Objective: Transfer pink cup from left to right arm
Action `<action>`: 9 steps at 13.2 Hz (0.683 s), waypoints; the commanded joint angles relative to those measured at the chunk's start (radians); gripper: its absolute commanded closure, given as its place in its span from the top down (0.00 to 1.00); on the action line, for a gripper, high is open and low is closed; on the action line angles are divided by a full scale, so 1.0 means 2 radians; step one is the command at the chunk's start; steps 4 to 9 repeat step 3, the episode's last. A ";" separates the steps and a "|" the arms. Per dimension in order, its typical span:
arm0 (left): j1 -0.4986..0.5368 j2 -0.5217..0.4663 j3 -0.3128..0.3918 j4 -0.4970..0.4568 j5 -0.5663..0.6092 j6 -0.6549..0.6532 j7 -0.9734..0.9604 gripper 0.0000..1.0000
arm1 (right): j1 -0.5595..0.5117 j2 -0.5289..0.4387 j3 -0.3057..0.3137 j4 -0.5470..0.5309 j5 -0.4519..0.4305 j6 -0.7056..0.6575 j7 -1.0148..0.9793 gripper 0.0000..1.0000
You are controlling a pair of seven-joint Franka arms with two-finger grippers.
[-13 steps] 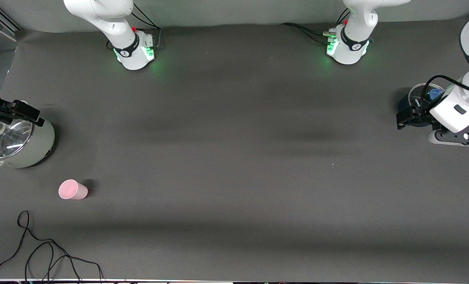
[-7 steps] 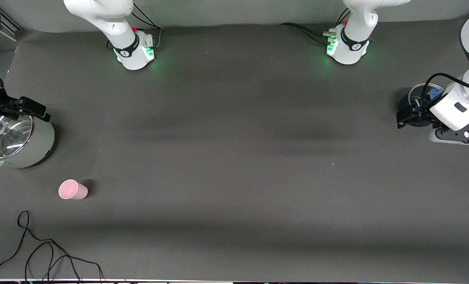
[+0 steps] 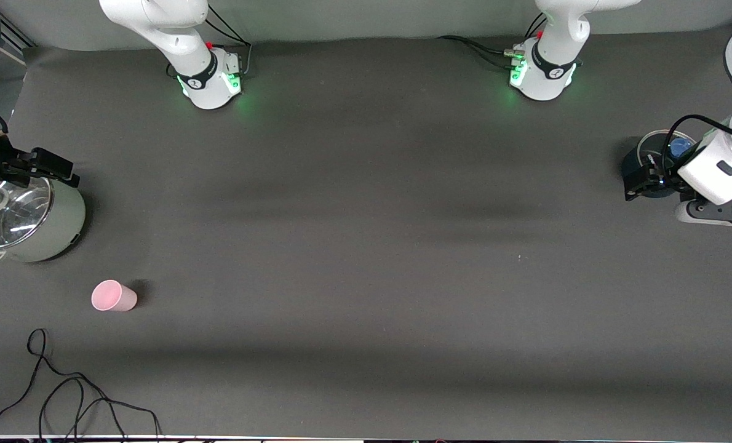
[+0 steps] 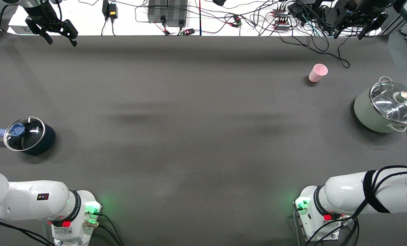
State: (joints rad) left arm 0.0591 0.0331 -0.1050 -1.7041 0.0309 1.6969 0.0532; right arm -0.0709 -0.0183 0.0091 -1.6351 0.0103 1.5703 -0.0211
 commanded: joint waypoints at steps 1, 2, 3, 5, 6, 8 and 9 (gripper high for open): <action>0.001 -0.006 0.000 -0.003 0.002 -0.005 0.004 1.00 | -0.004 0.004 0.004 0.011 -0.004 -0.008 -0.011 1.00; 0.001 -0.006 0.000 -0.003 0.002 -0.005 0.004 1.00 | -0.004 0.004 0.004 0.011 -0.006 -0.008 -0.011 1.00; 0.001 -0.006 0.000 -0.004 0.001 -0.006 0.004 1.00 | -0.004 0.005 0.004 0.011 -0.006 -0.008 -0.011 1.00; 0.001 -0.006 0.000 -0.004 0.001 -0.006 0.004 1.00 | -0.004 0.005 0.004 0.011 -0.006 -0.008 -0.011 1.00; 0.001 -0.006 0.000 -0.004 0.001 -0.006 0.004 1.00 | -0.004 0.005 0.004 0.011 -0.006 -0.008 -0.011 1.00; 0.001 -0.006 0.000 -0.004 0.001 -0.006 0.004 1.00 | -0.004 0.005 0.004 0.011 -0.006 -0.008 -0.011 1.00; 0.001 -0.006 0.000 -0.004 0.001 -0.006 0.004 1.00 | -0.004 0.005 0.004 0.011 -0.006 -0.008 -0.011 1.00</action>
